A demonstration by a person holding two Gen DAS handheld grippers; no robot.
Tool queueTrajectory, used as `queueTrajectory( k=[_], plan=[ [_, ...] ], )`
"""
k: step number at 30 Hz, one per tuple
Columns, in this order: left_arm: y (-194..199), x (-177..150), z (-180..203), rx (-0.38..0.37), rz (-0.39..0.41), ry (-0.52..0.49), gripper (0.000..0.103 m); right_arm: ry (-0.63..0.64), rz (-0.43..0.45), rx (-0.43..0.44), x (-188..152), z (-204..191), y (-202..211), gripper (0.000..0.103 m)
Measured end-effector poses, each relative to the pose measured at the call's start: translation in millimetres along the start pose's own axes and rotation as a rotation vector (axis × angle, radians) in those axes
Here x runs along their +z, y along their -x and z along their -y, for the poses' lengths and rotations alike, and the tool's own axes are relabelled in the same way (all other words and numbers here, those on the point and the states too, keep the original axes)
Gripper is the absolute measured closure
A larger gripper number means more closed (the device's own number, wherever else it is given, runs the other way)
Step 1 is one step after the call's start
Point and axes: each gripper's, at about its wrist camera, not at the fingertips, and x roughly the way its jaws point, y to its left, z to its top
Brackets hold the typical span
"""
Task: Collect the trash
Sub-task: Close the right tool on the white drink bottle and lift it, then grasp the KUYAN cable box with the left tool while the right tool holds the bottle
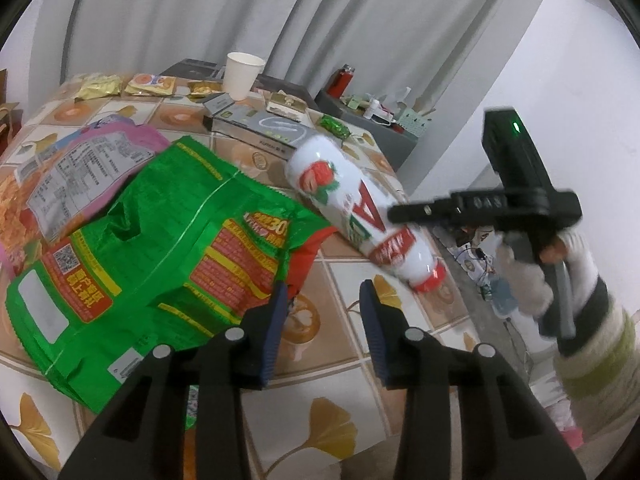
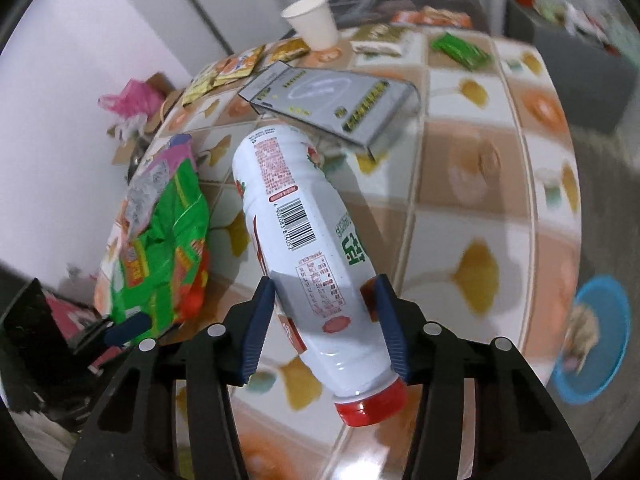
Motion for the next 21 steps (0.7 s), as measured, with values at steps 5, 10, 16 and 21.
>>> queueTrajectory(
  k=[5,10,16,21],
  plan=[
    [-1,5,15,-0.017,-0.009,-0.028,0.066,-0.141,0.029,0.038,-38,10,16,0.055],
    [-12,9,27,-0.095,-0.060,-0.007,0.053,-0.292,0.092,0.111,-79,20,28,0.055],
    [-30,14,35,-0.131,-0.119,0.048,0.042,-0.420,0.124,0.311,-116,36,31,0.045],
    [-42,13,38,-0.115,-0.163,0.062,0.038,-0.435,0.189,0.310,-116,49,48,0.041]
  ],
)
